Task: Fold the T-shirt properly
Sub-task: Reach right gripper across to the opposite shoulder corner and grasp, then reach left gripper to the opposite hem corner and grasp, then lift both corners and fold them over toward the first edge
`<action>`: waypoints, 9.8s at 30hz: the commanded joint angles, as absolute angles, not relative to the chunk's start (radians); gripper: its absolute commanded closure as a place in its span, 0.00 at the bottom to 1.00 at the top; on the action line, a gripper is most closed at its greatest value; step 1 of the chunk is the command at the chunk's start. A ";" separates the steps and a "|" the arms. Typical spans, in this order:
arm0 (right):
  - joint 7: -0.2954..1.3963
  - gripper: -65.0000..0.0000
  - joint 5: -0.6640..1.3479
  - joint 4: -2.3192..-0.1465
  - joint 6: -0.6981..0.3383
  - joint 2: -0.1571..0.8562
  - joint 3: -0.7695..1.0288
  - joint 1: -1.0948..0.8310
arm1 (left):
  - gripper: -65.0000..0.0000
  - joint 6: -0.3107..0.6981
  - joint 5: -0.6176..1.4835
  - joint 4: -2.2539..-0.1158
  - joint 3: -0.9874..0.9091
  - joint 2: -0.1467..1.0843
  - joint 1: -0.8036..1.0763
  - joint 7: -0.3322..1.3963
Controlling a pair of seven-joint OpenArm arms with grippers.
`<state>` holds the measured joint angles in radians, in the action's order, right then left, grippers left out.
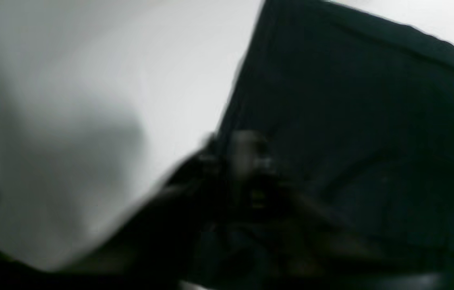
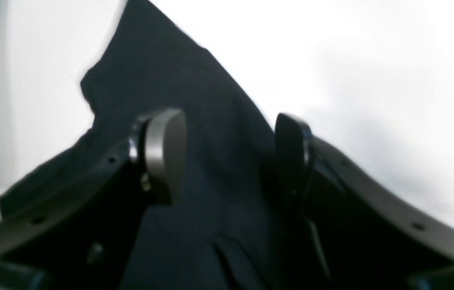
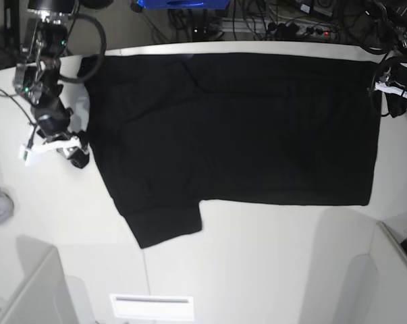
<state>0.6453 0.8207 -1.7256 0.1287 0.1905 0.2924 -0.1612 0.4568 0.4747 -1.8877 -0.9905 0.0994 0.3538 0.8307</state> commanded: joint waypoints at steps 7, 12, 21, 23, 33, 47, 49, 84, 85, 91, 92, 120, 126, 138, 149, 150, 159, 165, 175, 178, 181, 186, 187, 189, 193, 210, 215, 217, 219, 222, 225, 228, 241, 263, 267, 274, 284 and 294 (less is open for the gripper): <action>0.673 0.49 0.828 -1.518 0.113 0.206 0.286 0.068 | 1.00 0.456 0.483 -1.905 -1.003 0.116 0.358 0.811; 0.664 0.48 0.828 -1.377 0.111 0.255 0.157 0.191 | 1.00 0.456 0.481 -1.903 -1.004 0.116 0.363 0.811; 0.561 0.47 0.828 -1.015 0.053 0.268 0.007 0.447 | 1.00 0.456 0.478 -1.903 -1.004 0.110 0.369 0.811; 0.549 0.47 0.828 -0.906 0.016 0.268 -0.022 0.512 | 1.00 0.456 0.476 -1.903 -1.006 0.110 0.369 0.811; 0.503 0.45 0.829 -0.527 -0.116 0.242 -0.137 0.728 | 1.00 0.455 0.478 -1.900 -1.118 0.111 0.369 0.811; 0.420 0.42 0.829 -0.492 -0.120 0.193 -0.314 0.717 | 1.00 0.455 0.478 -1.899 -1.119 0.113 0.390 0.811; 0.397 0.42 0.829 -0.490 -0.116 0.193 -0.340 0.708 | 1.00 0.455 0.473 -1.899 -1.119 0.113 0.390 0.811; 0.375 1.00 0.828 -0.490 -0.114 0.196 -0.361 0.700 | 0.17 0.453 0.085 -1.287 -0.773 0.349 -0.225 0.800; 0.375 1.00 0.828 -0.490 -0.114 0.196 -0.361 0.700 | 0.17 0.453 0.079 -1.245 -0.746 0.358 -0.248 0.783; 0.375 1.00 0.828 -0.492 -0.114 0.199 -0.361 0.700 | 0.17 0.449 0.076 -1.044 -0.608 0.407 -0.361 0.656; 0.375 1.00 0.828 -0.492 -0.114 0.199 -0.361 0.699 | 0.17 0.449 0.076 -1.006 -0.590 0.414 -0.384 0.639; 0.375 1.00 0.828 -0.498 -0.116 0.203 -0.361 0.699 | 0.17 0.334 0.074 -0.383 -0.302 0.456 -0.682 0.334; 0.375 1.00 0.828 -0.498 -0.116 0.205 -0.361 0.699 | 0.17 0.335 0.074 -0.314 -0.302 0.456 -0.682 0.265; 0.375 1.00 0.828 -0.496 -0.116 0.205 -0.361 0.697 | 0.50 0.340 0.084 -0.318 -0.302 0.449 -0.680 0.266; 0.314 1.00 0.828 -0.501 -0.116 0.205 -0.361 0.684 | 1.00 0.343 0.084 -0.335 -0.303 0.449 -0.670 0.265; 0.300 1.00 0.828 -0.501 -0.116 0.205 -0.361 0.680 | 1.00 0.343 0.084 -0.364 -0.306 0.449 -0.654 0.265; 0.255 1.00 0.828 -0.541 -0.120 0.225 -0.363 0.671 | 1.00 0.343 0.087 -0.746 -0.314 0.427 -0.484 0.383; 0.262 1.00 0.828 -0.694 -0.120 0.260 -0.363 0.608 | 1.00 0.343 0.119 -0.865 -0.314 0.426 -0.410 0.394; 0.265 1.00 0.829 -0.878 -0.120 0.323 -0.355 0.503 | 1.00 0.343 0.369 -1.053 -0.314 0.450 -0.282 0.479; 0.269 1.00 0.829 -0.940 -0.120 0.331 -0.354 0.469 | 1.00 0.343 0.371 -1.127 -0.314 0.450 -0.246 0.483; 0.314 1.00 0.834 -0.986 -0.119 0.355 -0.352 0.443 | 1.00 0.341 0.372 -1.182 -0.315 0.450 -0.211 0.483; 0.323 1.00 0.831 -1.056 -0.116 0.375 -0.351 0.400 | 1.00 0.344 0.372 -1.251 -0.410 0.444 -0.166 0.545; 0.323 1.00 0.835 -1.067 -0.116 0.383 -0.351 0.390 | 1.00 0.351 0.372 -1.271 -0.438 0.432 -0.166 0.573; 0.323 1.00 0.837 -1.086 -0.116 0.386 -0.351 0.378 | 1.00 0.398 0.371 -1.316 -0.481 0.420 -0.165 0.615; 0.325 1.00 0.837 -1.139 -0.114 0.394 -0.351 0.344 | 1.00 0.418 0.369 -1.385 -0.510 0.414 -0.119 0.656; 0.486 1.00 0.831 -1.412 -0.077 0.387 -0.136 0.166 | 1.00 0.420 0.372 -1.560 -0.518 0.406 0.041 0.664; 0.526 1.00 0.831 -1.480 -0.077 0.386 -0.077 0.104 | 1.00 0.420 0.372 -1.616 -0.539 0.397 0.077 0.688; 0.526 1.00 0.831 -1.509 -0.077 0.386 -0.059 0.077 | 1.00 0.420 0.372 -1.639 -0.555 0.387 0.088 0.690; 0.526 1.00 0.831 -1.532 -0.077 0.389 -0.041 0.054 | 1.00 0.421 0.372 -1.666 -0.561 0.378 0.091 0.707; 0.526 1.00 0.831 -1.557 -0.077 0.392 -0.028 0.025 | 1.00 0.421 0.372 -1.693 -0.561 0.378 0.093 0.750; 0.526 1.00 0.834 -1.589 -0.077 0.392 -0.013 -0.012 | 1.00 0.421 0.372 -1.718 -0.561 0.377 0.111 0.763; 0.529 1.00 0.834 -1.623 -0.077 0.392 0.013 -0.047 | 1.00 0.421 0.372 -1.756 -0.561 0.377 0.130 0.766; 0.628 1.00 0.837 -1.765 -0.077 0.384 0.127 -0.162 | 1.00 0.421 0.555 -1.778 -0.645 0.383 0.211 0.768; 0.628 1.00 0.855 -1.900 -0.077 0.383 0.140 -0.328 | 1.00 0.421 0.568 -1.779 -0.661 0.407 0.260 0.768; 0.630 1.00 0.912 -1.910 -0.077 0.390 0.140 -0.335 | 1.00 0.421 0.568 -1.779 -0.661 0.407 0.260 0.768; 0.628 1.00 0.915 -1.936 -0.077 0.390 0.140 -0.380 | 1.00 0.496 0.570 -1.779 -0.694 0.401 0.272 0.803; 0.628 1.00 0.917 -1.979 -0.077 0.384 0.191 -0.444 | 1.00 0.533 0.568 -1.797 -0.777 0.400 0.303 0.843; 0.628 1.00 0.917 -1.997 -0.079 0.383 0.189 -0.527 | 1.00 0.535 0.568 -1.867 -0.776 0.386 0.369 0.843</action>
<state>0.6479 0.9092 -1.9766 -0.0696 0.3714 0.1814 -0.5289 0.5320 0.5587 -1.8484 -0.7650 0.3679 0.3683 0.8619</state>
